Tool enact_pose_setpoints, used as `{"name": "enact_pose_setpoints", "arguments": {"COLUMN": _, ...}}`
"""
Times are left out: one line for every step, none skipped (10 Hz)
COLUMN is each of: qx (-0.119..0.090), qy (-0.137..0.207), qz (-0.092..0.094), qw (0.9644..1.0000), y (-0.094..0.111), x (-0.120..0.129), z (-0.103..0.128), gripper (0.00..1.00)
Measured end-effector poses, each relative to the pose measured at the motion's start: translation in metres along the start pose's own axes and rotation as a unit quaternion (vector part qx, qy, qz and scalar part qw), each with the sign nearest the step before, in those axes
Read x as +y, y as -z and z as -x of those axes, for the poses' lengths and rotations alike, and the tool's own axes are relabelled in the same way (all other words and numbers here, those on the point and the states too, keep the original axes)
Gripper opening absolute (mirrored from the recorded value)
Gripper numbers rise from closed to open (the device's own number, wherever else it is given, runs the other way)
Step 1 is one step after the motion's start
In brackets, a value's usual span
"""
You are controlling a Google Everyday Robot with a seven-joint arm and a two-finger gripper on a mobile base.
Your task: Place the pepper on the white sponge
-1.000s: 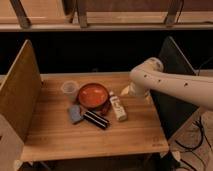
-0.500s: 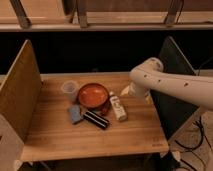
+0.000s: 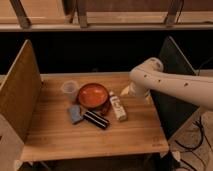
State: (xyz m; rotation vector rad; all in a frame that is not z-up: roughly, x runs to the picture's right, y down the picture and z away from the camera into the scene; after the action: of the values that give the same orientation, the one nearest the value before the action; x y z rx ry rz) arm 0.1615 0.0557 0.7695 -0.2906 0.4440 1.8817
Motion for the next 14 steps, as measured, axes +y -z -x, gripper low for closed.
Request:
{"name": "enact_pose_setpoints", "arguments": {"qx": -0.004, "qy": 0.006, "qz": -0.005, "qw": 1.0, "y": 0.0, "x": -0.001, "z": -0.001, "gripper": 0.8}}
{"name": "enact_pose_setpoints", "arguments": {"qx": -0.011, "qy": 0.014, "qz": -0.013, "qw": 0.9998, "y": -0.003, "x": -0.001, "z": -0.003, "gripper": 0.8}}
{"name": "enact_pose_setpoints", "arguments": {"qx": -0.018, "qy": 0.025, "qz": -0.021, "qw": 0.9993, "y": -0.005, "x": 0.004, "z": -0.008, "gripper": 0.8}}
{"name": "enact_pose_setpoints", "arguments": {"qx": -0.023, "qy": 0.033, "qz": -0.026, "qw": 0.9989, "y": -0.006, "x": 0.009, "z": -0.014, "gripper": 0.8}}
{"name": "enact_pose_setpoints", "arguments": {"qx": -0.027, "qy": 0.037, "qz": -0.033, "qw": 0.9984, "y": -0.007, "x": 0.011, "z": -0.02, "gripper": 0.8}}
{"name": "enact_pose_setpoints", "arguments": {"qx": -0.03, "qy": 0.038, "qz": -0.039, "qw": 0.9981, "y": -0.009, "x": 0.011, "z": -0.025, "gripper": 0.8}}
{"name": "enact_pose_setpoints", "arguments": {"qx": -0.031, "qy": 0.038, "qz": -0.043, "qw": 0.9979, "y": -0.01, "x": 0.011, "z": -0.031, "gripper": 0.8}}
{"name": "enact_pose_setpoints", "arguments": {"qx": -0.031, "qy": 0.038, "qz": -0.044, "qw": 0.9978, "y": -0.012, "x": 0.014, "z": -0.037, "gripper": 0.8}}
{"name": "enact_pose_setpoints", "arguments": {"qx": -0.029, "qy": 0.036, "qz": -0.043, "qw": 0.998, "y": -0.015, "x": 0.017, "z": -0.041, "gripper": 0.8}}
{"name": "enact_pose_setpoints", "arguments": {"qx": -0.026, "qy": 0.035, "qz": -0.035, "qw": 0.9985, "y": -0.019, "x": 0.024, "z": -0.046, "gripper": 0.8}}
{"name": "enact_pose_setpoints", "arguments": {"qx": -0.022, "qy": 0.035, "qz": -0.024, "qw": 0.9988, "y": -0.026, "x": 0.033, "z": -0.05, "gripper": 0.8}}
{"name": "enact_pose_setpoints", "arguments": {"qx": -0.017, "qy": 0.037, "qz": -0.016, "qw": 0.999, "y": -0.031, "x": 0.041, "z": -0.052, "gripper": 0.8}}
{"name": "enact_pose_setpoints", "arguments": {"qx": -0.011, "qy": 0.046, "qz": -0.007, "qw": 0.9989, "y": -0.037, "x": 0.053, "z": -0.055, "gripper": 0.8}}
{"name": "enact_pose_setpoints", "arguments": {"qx": -0.002, "qy": 0.059, "qz": 0.002, "qw": 0.9983, "y": -0.043, "x": 0.066, "z": -0.059, "gripper": 0.8}}
